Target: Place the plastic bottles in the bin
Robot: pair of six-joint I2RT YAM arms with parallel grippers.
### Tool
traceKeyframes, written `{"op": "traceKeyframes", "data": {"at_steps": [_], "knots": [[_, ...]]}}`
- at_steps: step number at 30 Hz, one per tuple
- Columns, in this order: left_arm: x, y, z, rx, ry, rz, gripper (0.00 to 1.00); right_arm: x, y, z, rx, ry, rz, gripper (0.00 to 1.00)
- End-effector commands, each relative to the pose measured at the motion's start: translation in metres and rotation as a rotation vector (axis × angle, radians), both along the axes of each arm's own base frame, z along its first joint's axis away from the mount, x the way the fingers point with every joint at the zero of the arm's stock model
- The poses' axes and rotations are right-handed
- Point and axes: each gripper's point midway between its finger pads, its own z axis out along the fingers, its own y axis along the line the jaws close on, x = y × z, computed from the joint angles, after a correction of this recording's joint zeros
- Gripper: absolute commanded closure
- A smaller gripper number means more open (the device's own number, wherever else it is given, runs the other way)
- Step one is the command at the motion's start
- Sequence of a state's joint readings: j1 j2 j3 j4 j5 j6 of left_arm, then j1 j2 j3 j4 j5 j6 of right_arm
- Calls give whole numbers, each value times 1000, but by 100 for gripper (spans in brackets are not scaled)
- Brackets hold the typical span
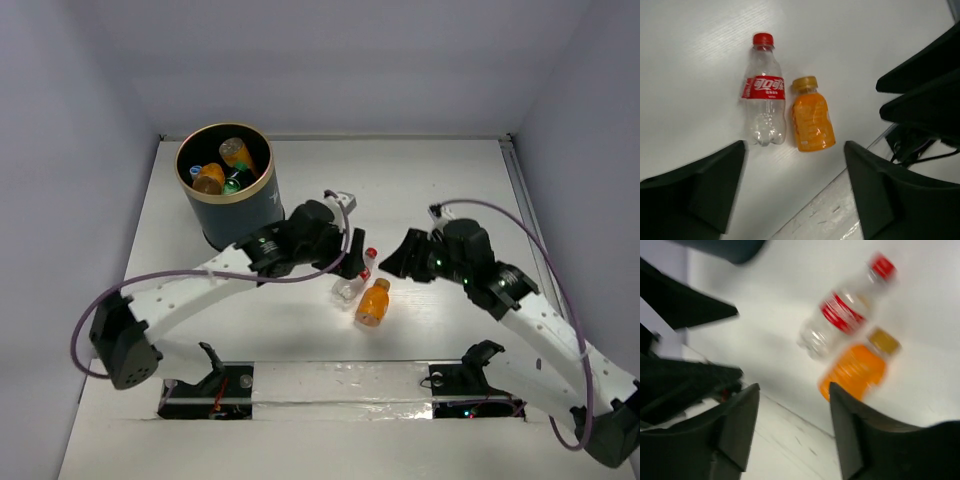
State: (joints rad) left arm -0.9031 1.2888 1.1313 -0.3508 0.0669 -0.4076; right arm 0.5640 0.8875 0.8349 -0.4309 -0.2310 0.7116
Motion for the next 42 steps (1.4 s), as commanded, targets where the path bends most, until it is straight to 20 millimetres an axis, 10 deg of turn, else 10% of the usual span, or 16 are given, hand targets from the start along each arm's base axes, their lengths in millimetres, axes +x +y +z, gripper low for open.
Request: {"op": "traceKeyframes", "data": {"at_steps": [1, 6, 15, 23, 33, 40, 42], "knots": [[-5, -30, -11, -28, 29, -65, 13, -40, -29, -37, -59, 104, -33, 32], [-1, -52, -53, 71, 89, -113, 5, -70, -45, -75, -116, 212, -30, 3], [20, -56, -118, 215, 115, -63, 7, -65, -22, -100, -46, 273, 19, 0], [39, -48, -145, 237, 141, 10, 33, -48, -6, -121, -34, 298, 32, 0], [75, -15, -30, 63, 4, 134, 38, -35, -5, -158, -118, 358, -6, 0], [106, 32, 133, -191, -225, 243, 42, -33, 1, -179, -134, 397, 21, 0], [120, 57, 150, -210, -250, 287, 42, -29, 4, -180, -136, 397, 20, 0]]}}
